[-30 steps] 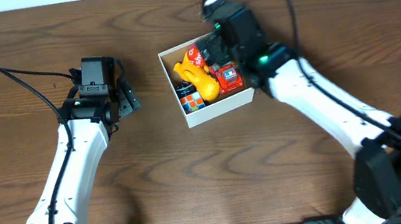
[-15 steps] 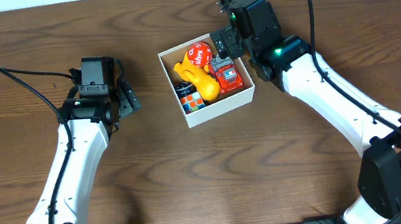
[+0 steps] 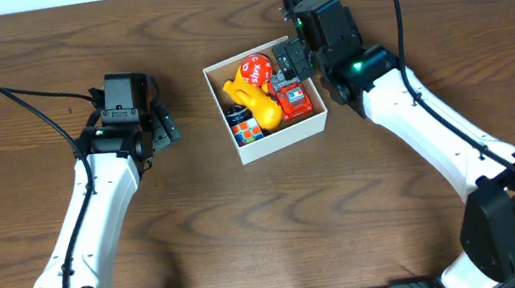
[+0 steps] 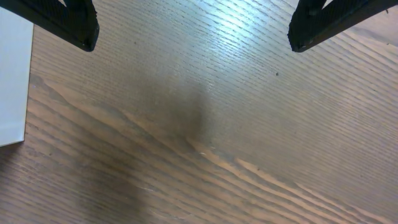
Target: Pack container
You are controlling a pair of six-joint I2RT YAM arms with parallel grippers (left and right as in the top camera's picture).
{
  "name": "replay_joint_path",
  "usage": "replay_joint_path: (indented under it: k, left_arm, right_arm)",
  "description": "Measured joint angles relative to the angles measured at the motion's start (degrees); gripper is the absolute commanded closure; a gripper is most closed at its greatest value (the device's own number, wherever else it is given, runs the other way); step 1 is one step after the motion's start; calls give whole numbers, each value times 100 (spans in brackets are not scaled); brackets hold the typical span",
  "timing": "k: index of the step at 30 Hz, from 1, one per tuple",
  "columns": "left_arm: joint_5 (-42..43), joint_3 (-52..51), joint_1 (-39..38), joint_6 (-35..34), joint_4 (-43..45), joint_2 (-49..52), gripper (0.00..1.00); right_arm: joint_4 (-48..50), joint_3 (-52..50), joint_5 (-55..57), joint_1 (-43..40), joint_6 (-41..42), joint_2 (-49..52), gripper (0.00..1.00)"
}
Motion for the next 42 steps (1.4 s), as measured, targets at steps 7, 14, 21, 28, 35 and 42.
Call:
replay_joint_path:
  k: [7,14,21,28,35,42]
  left_arm:
    - [0,0,0,0,-4,0,2]
    - [0,0,0,0,-2,0,2]
    - [0,0,0,0,0,0,2]
    - [-2,-2,0,0,0,0,2]
    - [0,-2,0,0,-2,0,2]
    - [0,-2,0,0,-2,0,2]
  right_arm:
    - [-168,-61,15,7,-98,-1552,1]
    - [-861,-179,46,-44,-197,-4197,1]
    - [-1530,-1384,90,-352,-210,-6474,1]
    - [-1438,-3375,85,-1126,-9,-8190,1]
    - [76,-5486,-146,-1709,225,-8808,1]
    - [1357,-7195,-605,-2048,280,-9525,1]
